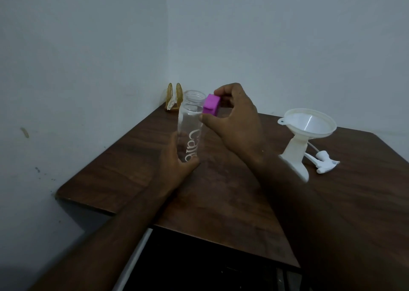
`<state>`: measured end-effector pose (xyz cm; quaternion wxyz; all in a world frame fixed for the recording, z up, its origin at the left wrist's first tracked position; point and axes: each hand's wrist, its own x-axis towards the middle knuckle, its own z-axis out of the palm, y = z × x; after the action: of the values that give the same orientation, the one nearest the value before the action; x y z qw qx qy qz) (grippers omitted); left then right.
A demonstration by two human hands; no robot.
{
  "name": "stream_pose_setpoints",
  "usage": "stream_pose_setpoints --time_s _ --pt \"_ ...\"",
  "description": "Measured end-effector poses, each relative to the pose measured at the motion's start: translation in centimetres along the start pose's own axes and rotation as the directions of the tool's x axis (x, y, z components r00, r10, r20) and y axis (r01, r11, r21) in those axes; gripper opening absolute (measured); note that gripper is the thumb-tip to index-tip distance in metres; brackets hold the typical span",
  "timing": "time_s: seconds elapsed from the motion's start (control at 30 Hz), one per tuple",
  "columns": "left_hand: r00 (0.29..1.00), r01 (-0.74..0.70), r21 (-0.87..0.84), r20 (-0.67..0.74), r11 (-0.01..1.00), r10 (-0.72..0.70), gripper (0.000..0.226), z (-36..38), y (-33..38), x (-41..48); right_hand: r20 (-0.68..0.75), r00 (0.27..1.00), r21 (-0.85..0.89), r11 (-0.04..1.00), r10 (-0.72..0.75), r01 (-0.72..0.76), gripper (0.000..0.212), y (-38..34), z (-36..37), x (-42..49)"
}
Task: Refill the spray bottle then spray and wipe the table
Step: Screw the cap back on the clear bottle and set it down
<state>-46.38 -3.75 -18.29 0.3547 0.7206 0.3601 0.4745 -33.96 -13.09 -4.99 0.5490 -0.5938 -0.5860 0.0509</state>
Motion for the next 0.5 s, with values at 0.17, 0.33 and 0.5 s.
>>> stream_pose_setpoints --time_s 0.17,0.33,0.5 --pt "1.0 -0.017 0.066 0.013 0.998 0.016 0.077 -0.2 0.1 0.4 0.125 0.985 -0.15 0.979 -0.116 0.135 0.051 -1.1 -1.8 0.1" --pt "0.995 -0.1 0.166 0.009 0.981 0.1 0.079 0.0 0.5 0.3 0.46 0.867 -0.361 0.851 -0.194 0.381 0.052 -2.4 -4.2 1.0" --pt "0.99 -0.135 0.191 0.053 0.972 0.127 0.076 0.3 0.9 0.8 0.559 0.811 -0.406 0.796 -0.173 0.449 0.05 -3.2 -5.5 1.9"
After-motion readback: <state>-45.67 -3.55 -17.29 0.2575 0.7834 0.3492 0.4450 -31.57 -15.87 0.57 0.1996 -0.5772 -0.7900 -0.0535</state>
